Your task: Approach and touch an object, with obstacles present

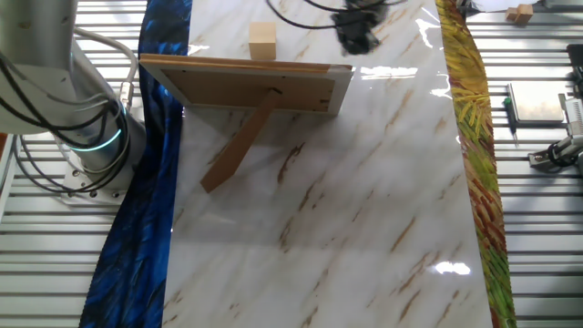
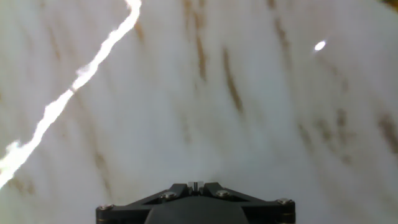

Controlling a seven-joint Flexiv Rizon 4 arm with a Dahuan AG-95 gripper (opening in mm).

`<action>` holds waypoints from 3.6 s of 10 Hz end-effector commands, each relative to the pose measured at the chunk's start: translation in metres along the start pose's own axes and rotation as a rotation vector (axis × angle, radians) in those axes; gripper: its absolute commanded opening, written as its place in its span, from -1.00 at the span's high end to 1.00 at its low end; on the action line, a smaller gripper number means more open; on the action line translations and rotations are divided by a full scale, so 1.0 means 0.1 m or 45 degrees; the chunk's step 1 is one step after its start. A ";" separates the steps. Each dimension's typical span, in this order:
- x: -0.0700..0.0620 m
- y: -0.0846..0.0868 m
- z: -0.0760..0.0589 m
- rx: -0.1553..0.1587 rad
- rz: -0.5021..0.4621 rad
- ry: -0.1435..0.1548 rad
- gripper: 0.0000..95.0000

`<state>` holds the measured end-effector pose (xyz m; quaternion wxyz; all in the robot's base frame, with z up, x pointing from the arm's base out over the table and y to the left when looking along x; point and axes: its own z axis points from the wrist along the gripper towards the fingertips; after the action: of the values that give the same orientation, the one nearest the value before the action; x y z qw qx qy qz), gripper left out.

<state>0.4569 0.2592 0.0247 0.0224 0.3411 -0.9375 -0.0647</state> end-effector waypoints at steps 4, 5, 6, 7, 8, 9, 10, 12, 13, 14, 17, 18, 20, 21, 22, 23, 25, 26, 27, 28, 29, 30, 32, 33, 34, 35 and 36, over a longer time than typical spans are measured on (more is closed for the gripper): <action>0.02 0.11 0.03 0.113 -0.069 0.002 1.00; 0.02 0.11 0.03 0.115 -0.080 0.004 1.00; -0.04 0.02 0.02 0.096 -0.125 0.021 1.00; -0.01 0.08 0.03 0.076 -0.136 0.010 1.00; 0.09 0.18 0.04 0.056 -0.128 -0.007 1.00; 0.31 0.42 0.05 0.044 -0.091 -0.017 1.00; 0.40 0.52 0.06 0.044 -0.080 -0.017 1.00; 0.54 0.68 0.06 0.041 -0.065 -0.017 1.00; 0.59 0.74 0.07 0.037 -0.056 -0.020 1.00; 0.62 0.78 0.07 0.033 -0.052 -0.023 1.00; 0.72 0.91 0.10 0.014 -0.049 -0.037 1.00; 0.74 0.94 0.11 0.011 -0.046 -0.039 1.00; 0.77 0.99 0.12 0.002 -0.039 -0.046 1.00; 0.78 1.01 0.12 -0.001 -0.042 -0.051 1.00; 0.78 1.01 0.11 -0.001 -0.044 -0.047 1.00; 0.78 1.01 0.11 -0.001 -0.044 -0.048 1.00; 0.78 1.01 0.12 0.005 -0.046 -0.042 1.00; 0.78 1.01 0.12 0.006 -0.046 -0.043 1.00; 0.78 1.01 0.12 0.007 -0.044 -0.043 1.00; 0.78 1.01 0.12 0.009 -0.032 -0.044 1.00; 0.78 1.02 0.12 0.012 -0.034 -0.045 1.00; 0.78 1.01 0.12 0.015 -0.043 -0.048 1.00; 0.78 1.01 0.12 0.041 -0.110 -0.038 1.00; 0.78 1.01 0.12 0.045 -0.106 -0.033 1.00; 0.78 1.01 0.12 0.047 -0.109 -0.024 1.00; 0.78 1.01 0.12 0.046 -0.117 -0.025 1.00; 0.78 1.01 0.12 0.036 -0.103 -0.035 1.00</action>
<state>0.3314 0.2875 0.0264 0.0047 0.3820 -0.9225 -0.0559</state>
